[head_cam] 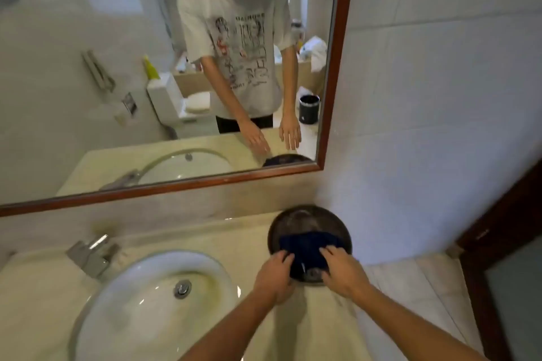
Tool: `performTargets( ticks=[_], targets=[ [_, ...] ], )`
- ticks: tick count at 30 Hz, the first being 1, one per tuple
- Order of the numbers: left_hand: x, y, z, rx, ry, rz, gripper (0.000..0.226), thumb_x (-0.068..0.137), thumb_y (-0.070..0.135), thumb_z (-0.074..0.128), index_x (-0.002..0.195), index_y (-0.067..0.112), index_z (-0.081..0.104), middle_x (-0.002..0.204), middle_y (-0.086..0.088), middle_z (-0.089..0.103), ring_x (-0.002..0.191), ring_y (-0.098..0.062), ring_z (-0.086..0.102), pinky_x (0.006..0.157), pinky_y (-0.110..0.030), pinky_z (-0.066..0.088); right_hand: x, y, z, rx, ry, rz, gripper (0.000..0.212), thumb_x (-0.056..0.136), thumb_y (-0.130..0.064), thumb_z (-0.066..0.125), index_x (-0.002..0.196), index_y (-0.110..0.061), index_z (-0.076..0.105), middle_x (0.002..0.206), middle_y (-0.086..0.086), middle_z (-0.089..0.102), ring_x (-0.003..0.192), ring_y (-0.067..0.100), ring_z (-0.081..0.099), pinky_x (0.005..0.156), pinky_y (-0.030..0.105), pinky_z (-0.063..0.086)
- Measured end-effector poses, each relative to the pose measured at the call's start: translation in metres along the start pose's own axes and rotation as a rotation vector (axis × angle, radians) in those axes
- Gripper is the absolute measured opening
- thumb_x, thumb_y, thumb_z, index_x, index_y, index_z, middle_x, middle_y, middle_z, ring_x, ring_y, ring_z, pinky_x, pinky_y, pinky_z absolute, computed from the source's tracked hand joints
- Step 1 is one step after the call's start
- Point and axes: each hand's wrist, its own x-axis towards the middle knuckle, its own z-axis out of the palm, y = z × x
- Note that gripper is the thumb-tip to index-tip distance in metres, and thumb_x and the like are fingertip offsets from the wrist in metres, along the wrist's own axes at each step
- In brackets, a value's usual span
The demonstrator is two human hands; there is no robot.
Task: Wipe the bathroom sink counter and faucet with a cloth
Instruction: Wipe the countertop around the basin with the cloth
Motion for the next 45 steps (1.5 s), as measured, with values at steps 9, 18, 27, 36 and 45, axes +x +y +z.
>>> performTargets(
  ticks=[9, 18, 27, 36, 45],
  targets=[
    [0.093, -0.001, 0.026, 0.288, -0.029, 0.014, 0.075, 0.095, 0.034, 0.063, 0.158, 0.012, 0.029, 0.164, -0.01, 0.029, 0.153, -0.03, 0.023, 0.124, -0.042, 0.023, 0.079, 0.031, 0.037, -0.195, -0.047, -0.209, 0.089, 0.093, -0.055, 0.059, 0.164, -0.022, 0.016, 0.171, 0.003, 0.012, 0.157, 0.026, 0.011, 0.126, 0.045, 0.013],
    [0.11, -0.029, 0.045, 0.55, -0.043, 0.154, 0.057, 0.102, 0.013, 0.053, 0.155, 0.004, 0.033, 0.162, -0.019, 0.032, 0.151, -0.032, 0.03, 0.112, -0.043, 0.044, 0.107, 0.068, 0.077, -0.364, 0.132, -0.36, 0.088, 0.044, -0.008, 0.101, 0.126, -0.006, 0.07, 0.122, 0.017, 0.072, 0.108, 0.035, 0.071, 0.07, 0.042, 0.064],
    [0.111, 0.003, -0.05, 0.32, 0.004, 0.009, 0.034, 0.082, 0.043, 0.07, 0.107, 0.02, 0.071, 0.097, -0.004, 0.073, 0.084, -0.026, 0.064, 0.068, -0.034, 0.053, 0.084, 0.055, 0.016, 0.487, 0.068, -0.205, 0.031, 0.097, -0.01, 0.058, 0.122, -0.025, 0.065, 0.111, 0.004, 0.072, 0.098, 0.026, 0.069, 0.081, 0.034, 0.056],
    [0.072, 0.045, -0.143, 0.019, -0.521, -0.017, 0.017, 0.084, 0.02, 0.075, 0.099, 0.011, 0.072, 0.088, -0.002, 0.072, 0.078, -0.02, 0.07, 0.067, -0.029, 0.059, 0.024, -0.002, -0.049, 0.891, -0.261, -0.263, 0.053, 0.074, -0.037, 0.091, 0.12, -0.03, 0.067, 0.108, -0.012, 0.076, 0.099, 0.003, 0.071, 0.086, 0.024, 0.058],
    [-0.009, -0.043, -0.077, -0.575, 0.011, -0.163, 0.045, 0.092, 0.052, 0.053, 0.117, 0.02, 0.073, 0.113, -0.001, 0.074, 0.1, -0.018, 0.068, 0.089, -0.034, 0.055, -0.034, -0.007, 0.004, 0.8, -0.001, 0.085, 0.038, 0.083, -0.046, 0.081, 0.082, -0.009, 0.07, 0.075, 0.002, 0.073, 0.07, 0.015, 0.07, 0.06, 0.038, 0.056]
  ],
)
